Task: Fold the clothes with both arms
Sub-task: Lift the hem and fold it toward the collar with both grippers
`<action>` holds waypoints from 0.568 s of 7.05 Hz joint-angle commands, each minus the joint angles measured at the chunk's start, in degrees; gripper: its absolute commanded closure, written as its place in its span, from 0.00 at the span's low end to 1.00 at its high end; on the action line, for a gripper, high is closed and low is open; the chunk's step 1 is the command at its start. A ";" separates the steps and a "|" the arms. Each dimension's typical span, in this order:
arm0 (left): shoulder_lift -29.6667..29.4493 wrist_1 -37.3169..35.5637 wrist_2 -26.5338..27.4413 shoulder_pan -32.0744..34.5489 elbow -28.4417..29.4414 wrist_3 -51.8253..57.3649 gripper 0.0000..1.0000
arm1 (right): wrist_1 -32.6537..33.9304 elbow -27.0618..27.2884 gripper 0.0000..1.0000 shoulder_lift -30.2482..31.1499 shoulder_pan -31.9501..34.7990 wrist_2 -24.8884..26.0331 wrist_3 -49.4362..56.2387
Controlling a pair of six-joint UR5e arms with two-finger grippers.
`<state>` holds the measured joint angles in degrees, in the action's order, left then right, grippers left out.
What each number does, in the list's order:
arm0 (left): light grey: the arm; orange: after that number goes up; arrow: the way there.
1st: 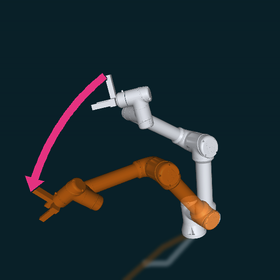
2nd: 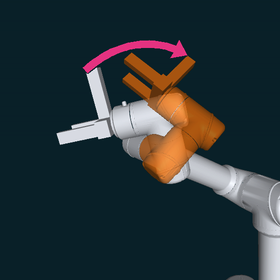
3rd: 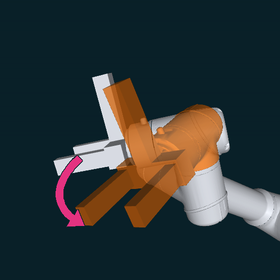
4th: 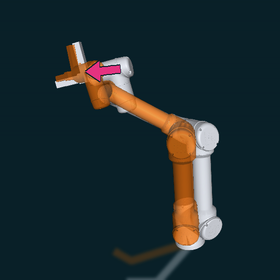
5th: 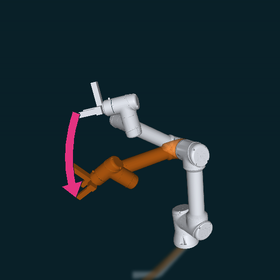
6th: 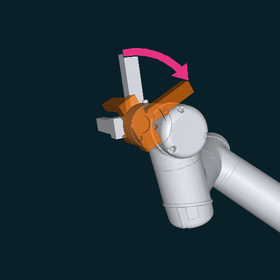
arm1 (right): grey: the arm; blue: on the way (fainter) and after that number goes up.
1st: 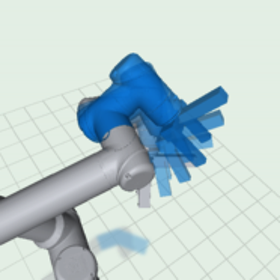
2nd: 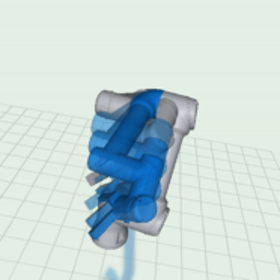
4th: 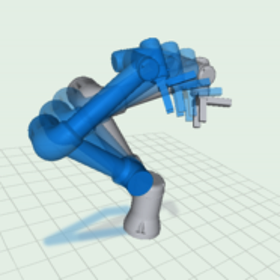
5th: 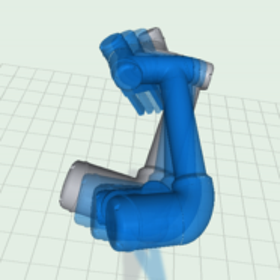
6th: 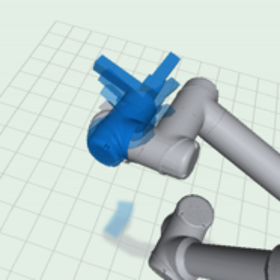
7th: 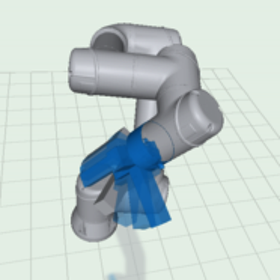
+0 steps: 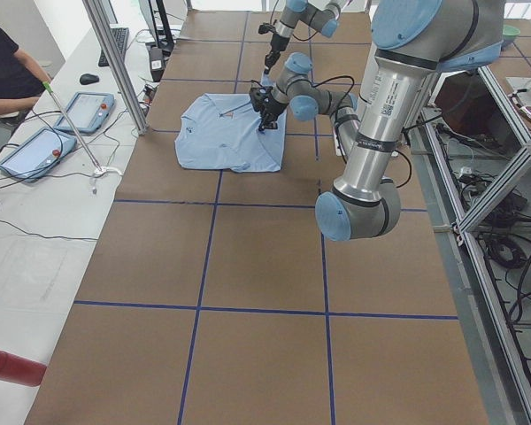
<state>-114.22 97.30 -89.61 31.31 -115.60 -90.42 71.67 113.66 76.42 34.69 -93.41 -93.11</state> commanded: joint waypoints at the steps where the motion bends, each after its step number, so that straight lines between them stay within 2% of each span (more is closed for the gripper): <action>1: -6.14 12.58 0.23 6.81 17.93 2.96 1.00 | -0.30 -21.28 1.00 -14.57 8.96 -1.69 7.48; 2: -10.28 18.83 1.80 8.57 29.09 2.96 1.00 | -0.47 -29.82 1.00 -19.76 10.65 -1.43 9.50; 3: -11.62 24.37 5.99 9.11 35.72 2.96 1.00 | -1.17 -38.86 1.00 -25.56 11.79 -1.08 11.26; 4: -13.72 26.78 6.90 9.38 41.53 5.92 1.00 | -4.40 -44.44 1.00 -27.97 11.80 -0.90 11.28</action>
<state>-125.46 119.77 -84.80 40.05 -81.76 -86.66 69.88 77.24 52.71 45.83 -94.56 -82.67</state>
